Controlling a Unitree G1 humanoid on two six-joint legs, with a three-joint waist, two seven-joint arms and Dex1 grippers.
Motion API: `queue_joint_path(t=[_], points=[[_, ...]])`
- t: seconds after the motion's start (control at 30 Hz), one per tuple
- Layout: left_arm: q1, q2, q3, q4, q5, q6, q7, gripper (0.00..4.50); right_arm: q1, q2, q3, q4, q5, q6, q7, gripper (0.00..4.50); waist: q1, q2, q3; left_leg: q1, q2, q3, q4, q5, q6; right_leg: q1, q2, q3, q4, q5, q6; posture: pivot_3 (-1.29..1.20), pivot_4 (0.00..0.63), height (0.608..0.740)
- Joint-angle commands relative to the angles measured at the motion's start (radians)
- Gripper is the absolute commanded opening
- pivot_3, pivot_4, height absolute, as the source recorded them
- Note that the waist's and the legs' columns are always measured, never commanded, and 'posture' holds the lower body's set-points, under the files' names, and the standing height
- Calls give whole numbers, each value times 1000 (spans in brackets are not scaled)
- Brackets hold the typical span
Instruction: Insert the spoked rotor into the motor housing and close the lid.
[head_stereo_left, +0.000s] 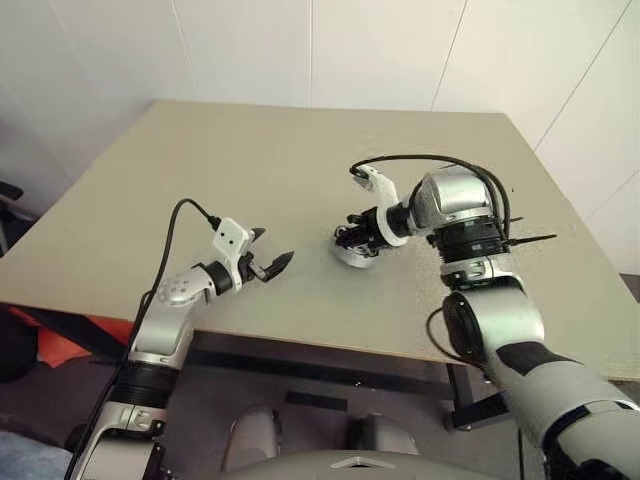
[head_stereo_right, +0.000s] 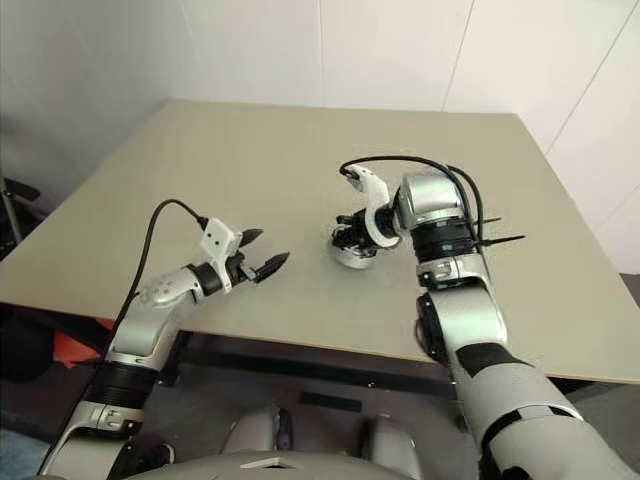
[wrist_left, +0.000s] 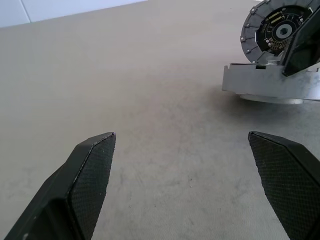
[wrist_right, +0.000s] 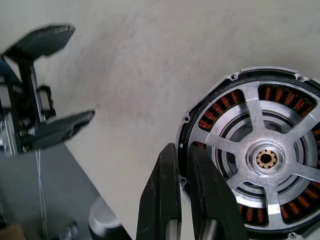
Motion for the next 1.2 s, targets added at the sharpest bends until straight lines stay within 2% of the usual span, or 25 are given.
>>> queue_joint_path(t=[0.03, 0.2, 0.37, 0.57, 0.73, 0.83, 0.97, 1.07, 1.13, 1.17, 1.2], points=[[-1, 13, 15, -49, -8, -1, 3, 4500, -62, 136, -222, -50, -14, 9, -213, 7, -4, 0, 0, 1, 0, 0, -2, 1, -2, 0, 0, 0, 0, -1, 1, 0, 0, 740], [0, 26, 20, -54, -7, 5, 4, 4500, -84, 272, -395, -85, -28, 9, -426, 7, -1, 0, 0, 7, 0, 0, -14, 8, -14, -1, 1, 0, 2, -2, -2, 0, 0, 740], [5, 35, 20, -58, -6, 7, 7, 4500, -99, 343, -477, -109, 8, -2, -538, 7, 3, 0, 0, 9, -1, 0, -20, 10, -16, -1, 2, 0, 2, -4, -4, 0, 0, 740], [1, 35, 18, -58, -5, 9, 12, 4500, -49, 351, -433, -71, 58, -111, -611, 1890, 2, 0, 0, 11, -2, 0, -25, 12, -20, 0, 2, 0, 1, -4, -3, 0, 0, 740], [4, 39, 22, -54, -5, 7, 10, 4500, -77, 337, -444, -84, 121, -75, -629, 3493, 2, 0, 0, 12, -2, 0, -26, 13, -21, -1, 2, 0, 1, -4, -4, 0, 0, 740], [2, 39, 21, -49, -6, 7, 9, 4500, -156, 298, -442, -107, 201, -62, -578, 3493, 2, 0, 0, 11, -2, 0, -27, 13, -21, -1, 2, 0, 0, -4, -4, 0, 0, 740], [-18, 34, 14, -31, -4, 3, 2, 4500, -217, 202, -402, -108, 282, -154, -498, 3493, 2, 1, 0, 11, -2, 0, -27, 13, -21, -1, 2, 0, 1, -4, -4, 0, 0, 740], [-38, 31, 6, -13, -5, -1, -13, 4500, -139, 44, -163, -184, 267, -391, -313, 3493, 20, -1, 0, 12, -2, -1, -27, 12, -20, 3, 2, -1, -2, -4, -4, 0, 0, 740], [-58, 31, 1, 4, -6, -1, -29, 4500, 17, -169, 119, -265, 130, -754, -119, 3493, 38, -2, -1, 13, -2, -1, -27, 12, -19, 8, 2, -2, -10, -2, -1, 0, 0, 740], [-69, 31, -2, 15, -7, -3, -39, 4500, 86, -269, 231, -273, 48, -911, -74, 3493, 51, -3, -2, 14, -2, -2, -27, 11, -17, 12, 2, -2, -14, -1, 1, 0, 0, 740], [-78, 33, -3, 25, -8, -5, -48, 4500, 133, -334, 290, -268, 6, -1004, -53, 3493, 54, -3, -2, 14, -2, -1, -26, 9, -14, 14, 1, -2, -16, 0, 3, 0, 0, 740]])
